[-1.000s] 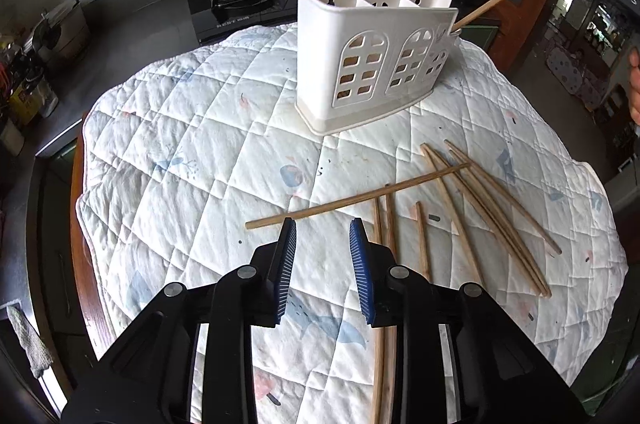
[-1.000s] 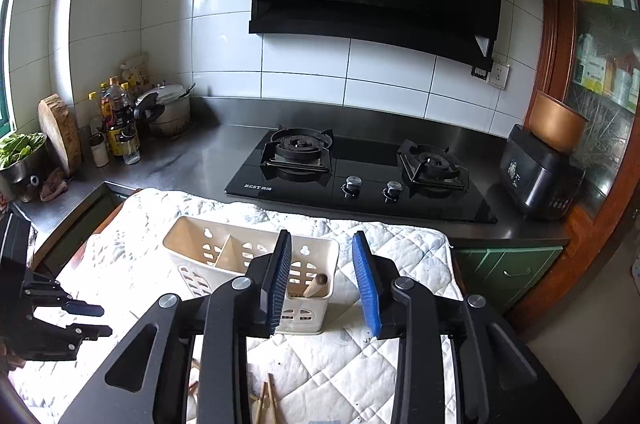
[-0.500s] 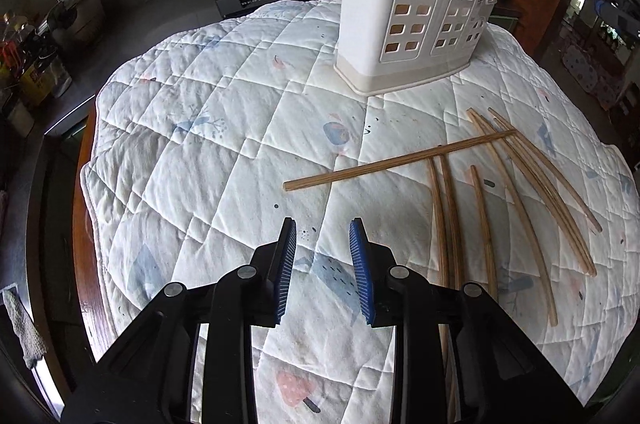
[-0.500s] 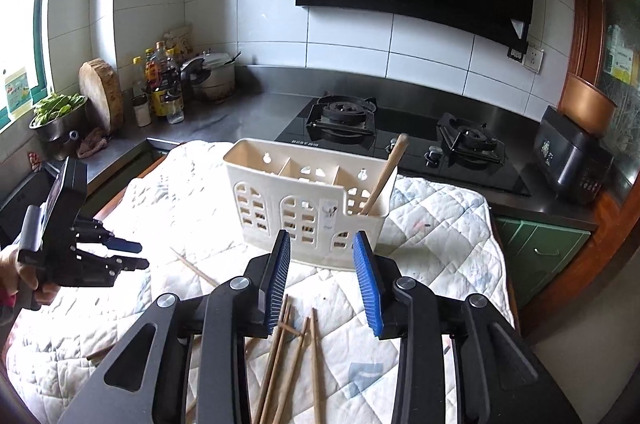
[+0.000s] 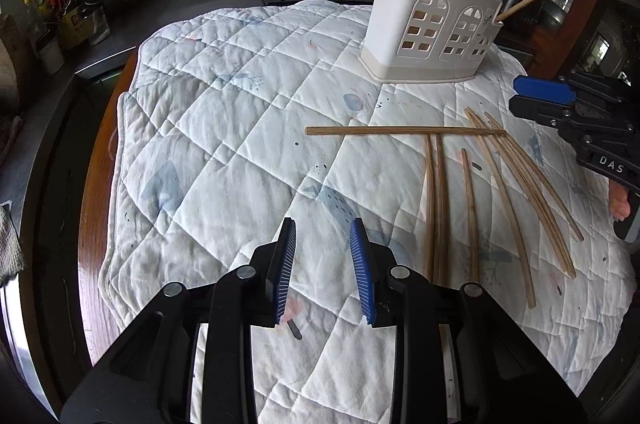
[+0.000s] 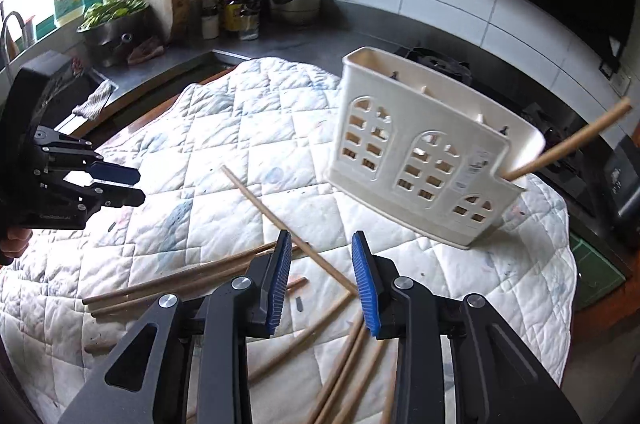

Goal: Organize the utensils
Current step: 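Grasp another chopstick with the right tool and lift it upright, then carry the chopstick over the holder and open the right tool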

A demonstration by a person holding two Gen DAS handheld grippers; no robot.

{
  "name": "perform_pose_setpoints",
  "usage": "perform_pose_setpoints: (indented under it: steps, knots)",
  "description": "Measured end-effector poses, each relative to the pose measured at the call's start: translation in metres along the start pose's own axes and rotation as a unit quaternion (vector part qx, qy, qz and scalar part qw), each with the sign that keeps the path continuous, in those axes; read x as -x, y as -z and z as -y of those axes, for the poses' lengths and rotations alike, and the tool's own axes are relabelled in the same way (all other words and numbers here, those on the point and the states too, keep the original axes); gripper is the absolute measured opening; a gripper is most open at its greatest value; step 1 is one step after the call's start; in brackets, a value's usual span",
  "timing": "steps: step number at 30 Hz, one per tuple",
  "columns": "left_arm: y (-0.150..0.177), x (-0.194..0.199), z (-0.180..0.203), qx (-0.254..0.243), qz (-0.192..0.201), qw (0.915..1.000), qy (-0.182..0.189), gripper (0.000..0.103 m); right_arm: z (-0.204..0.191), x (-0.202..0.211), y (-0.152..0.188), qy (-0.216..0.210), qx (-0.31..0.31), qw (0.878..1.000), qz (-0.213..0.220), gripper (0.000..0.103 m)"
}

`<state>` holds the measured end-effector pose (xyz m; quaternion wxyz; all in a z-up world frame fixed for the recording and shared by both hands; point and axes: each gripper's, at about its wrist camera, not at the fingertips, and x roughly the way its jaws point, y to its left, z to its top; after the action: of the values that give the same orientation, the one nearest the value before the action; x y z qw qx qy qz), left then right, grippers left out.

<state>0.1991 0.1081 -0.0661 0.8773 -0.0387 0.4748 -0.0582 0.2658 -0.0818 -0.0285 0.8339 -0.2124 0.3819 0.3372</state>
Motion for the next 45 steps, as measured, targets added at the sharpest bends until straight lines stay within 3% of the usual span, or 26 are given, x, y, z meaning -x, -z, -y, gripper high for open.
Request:
perform_pose_setpoints:
  steps: [2,13,18,26,31,39,45]
  knots:
    - [0.009,0.004,-0.004,0.014,0.008,0.9999,0.005,0.029,-0.013,-0.021,-0.005,-0.007,0.028,0.999,-0.017,0.024]
    - [0.044,0.009,-0.022,0.095,0.035,0.9947,0.020,0.032,-0.052,-0.104,-0.038,-0.024,0.170,0.981,-0.086,0.022]
    - [0.053,0.000,-0.028,0.114,0.033,0.9923,0.034,0.032,-0.055,-0.122,-0.047,-0.029,0.205,0.973,-0.102,0.021]
    - [0.057,-0.005,-0.030,0.120,0.032,0.9913,0.044,0.032,-0.060,-0.126,-0.051,-0.037,0.228,0.968,-0.100,0.009]
    - [0.058,-0.005,-0.031,0.124,0.031,0.9907,0.045,0.032,-0.055,-0.088,-0.063,-0.007,0.220,0.975,-0.039,0.007]
    - [0.059,0.002,-0.021,0.119,0.036,0.9910,0.051,0.032,-0.010,0.035,-0.101,0.031,0.123,0.985,0.113,0.007]
    - [0.059,0.004,-0.013,0.117,0.036,0.9907,0.060,0.032,0.037,0.115,-0.139,0.070,0.012,0.970,0.233,0.007]
